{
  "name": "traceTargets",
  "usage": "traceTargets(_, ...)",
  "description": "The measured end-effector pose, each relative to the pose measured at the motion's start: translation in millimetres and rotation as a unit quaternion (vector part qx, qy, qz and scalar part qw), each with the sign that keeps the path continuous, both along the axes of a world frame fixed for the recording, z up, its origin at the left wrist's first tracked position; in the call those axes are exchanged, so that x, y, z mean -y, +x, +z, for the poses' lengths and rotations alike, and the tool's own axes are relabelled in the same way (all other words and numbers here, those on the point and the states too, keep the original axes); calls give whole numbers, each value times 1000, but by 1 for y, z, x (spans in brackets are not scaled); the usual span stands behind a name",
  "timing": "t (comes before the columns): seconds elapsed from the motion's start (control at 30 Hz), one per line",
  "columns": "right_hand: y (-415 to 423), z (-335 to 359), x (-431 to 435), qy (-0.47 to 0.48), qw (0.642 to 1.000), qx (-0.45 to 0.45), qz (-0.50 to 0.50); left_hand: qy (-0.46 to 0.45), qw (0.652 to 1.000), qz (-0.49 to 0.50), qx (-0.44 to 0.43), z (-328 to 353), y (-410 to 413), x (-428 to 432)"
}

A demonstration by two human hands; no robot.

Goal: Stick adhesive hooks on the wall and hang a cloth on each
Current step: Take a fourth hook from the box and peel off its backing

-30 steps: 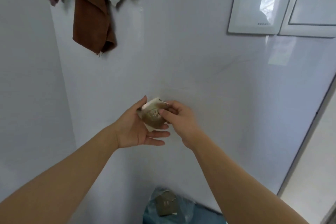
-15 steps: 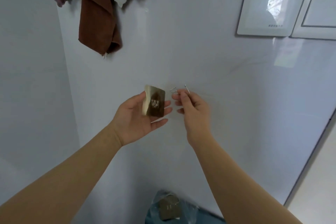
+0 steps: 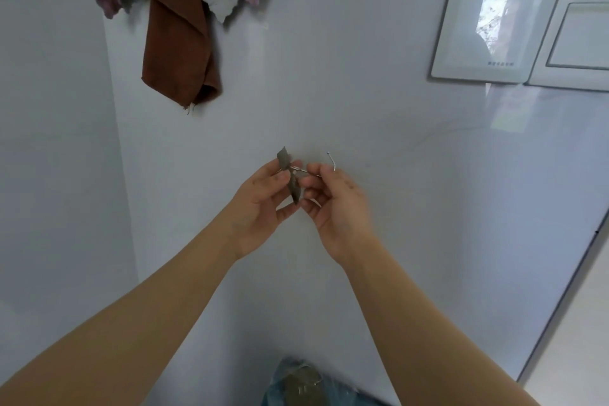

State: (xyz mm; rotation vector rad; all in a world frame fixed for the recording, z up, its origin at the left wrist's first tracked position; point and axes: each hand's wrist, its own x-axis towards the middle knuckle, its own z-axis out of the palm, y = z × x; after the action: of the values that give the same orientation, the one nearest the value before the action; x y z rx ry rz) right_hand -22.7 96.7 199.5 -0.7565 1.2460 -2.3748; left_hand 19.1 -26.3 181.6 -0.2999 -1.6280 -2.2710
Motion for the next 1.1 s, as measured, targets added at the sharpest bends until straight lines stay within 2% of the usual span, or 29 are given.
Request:
traceTargets(0.3,-4,-5,3,75,995,-40,-47,33,999,-3,-5,-8,-5,5)
traceTargets(0.53,-6,-7,4,94,994,-39,-41,-10,1000,13,-1,-10,-5,5)
traceTargets(0.77,-5,-8,6,111,990,-67,-59,-13,998,69,2,-10,-4,1)
traceTargets(0.97,-3,-9,9,156,972,-134,-112,36,991,129,-6,-7,-10,-12)
traceTargets(1.1,1,-12,12,175,961,-169,-129,92,983,156,18,1,-8,-27)
